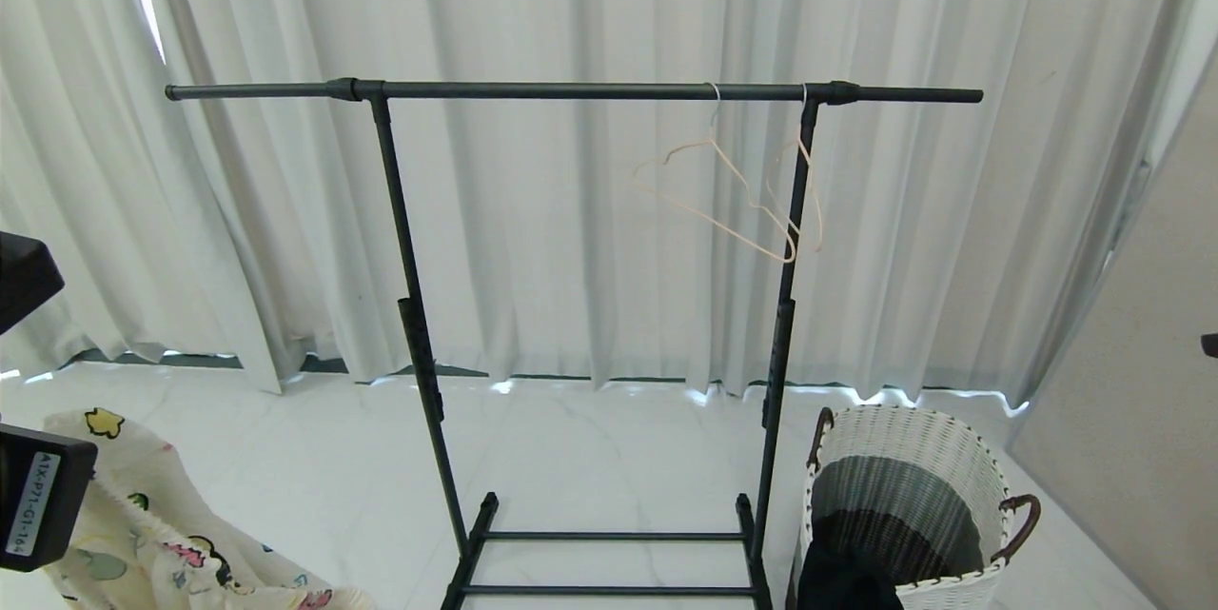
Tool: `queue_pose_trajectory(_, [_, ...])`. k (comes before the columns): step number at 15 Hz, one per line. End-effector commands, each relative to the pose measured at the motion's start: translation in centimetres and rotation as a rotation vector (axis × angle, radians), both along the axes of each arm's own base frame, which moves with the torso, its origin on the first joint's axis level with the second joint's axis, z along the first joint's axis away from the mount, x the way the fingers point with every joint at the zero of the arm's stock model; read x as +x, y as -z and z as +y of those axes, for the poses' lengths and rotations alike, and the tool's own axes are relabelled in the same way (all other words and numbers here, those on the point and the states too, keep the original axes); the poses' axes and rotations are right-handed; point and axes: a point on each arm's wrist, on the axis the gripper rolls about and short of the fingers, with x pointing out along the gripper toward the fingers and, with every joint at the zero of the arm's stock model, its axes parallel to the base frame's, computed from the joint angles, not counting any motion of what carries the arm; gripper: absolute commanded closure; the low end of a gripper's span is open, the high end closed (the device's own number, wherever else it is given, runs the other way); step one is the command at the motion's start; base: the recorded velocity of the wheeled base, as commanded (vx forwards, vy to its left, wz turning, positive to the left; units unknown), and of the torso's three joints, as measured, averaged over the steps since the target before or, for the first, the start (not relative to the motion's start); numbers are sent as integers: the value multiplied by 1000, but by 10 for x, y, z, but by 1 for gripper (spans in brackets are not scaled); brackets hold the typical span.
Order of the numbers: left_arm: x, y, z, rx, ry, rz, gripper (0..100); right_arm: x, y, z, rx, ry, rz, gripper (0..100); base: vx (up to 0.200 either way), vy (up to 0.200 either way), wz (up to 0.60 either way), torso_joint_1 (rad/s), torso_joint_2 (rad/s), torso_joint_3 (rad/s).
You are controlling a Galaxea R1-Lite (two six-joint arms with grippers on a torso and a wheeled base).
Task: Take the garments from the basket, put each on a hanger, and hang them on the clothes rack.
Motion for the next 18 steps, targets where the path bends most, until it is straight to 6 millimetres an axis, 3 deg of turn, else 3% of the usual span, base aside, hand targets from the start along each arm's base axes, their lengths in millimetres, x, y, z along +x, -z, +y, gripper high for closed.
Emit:
queue_pose_trajectory(1, [-1, -1, 1, -3, -2, -8, 100, 8, 1, 2, -2, 0, 4, 0, 0, 0, 0, 203, -481, -271])
queue_pose_trajectory(13, [-4, -2, 2, -7, -4, -19, 100, 12, 2, 4, 10, -14, -3, 0, 0, 0, 0, 214, -477, -264])
queue_pose_trajectory(18, [-8, -3, 3, -13, -7, -32, 100, 15, -1, 5, 27, -27, -35, 0, 0, 200, 0, 35, -62, -35])
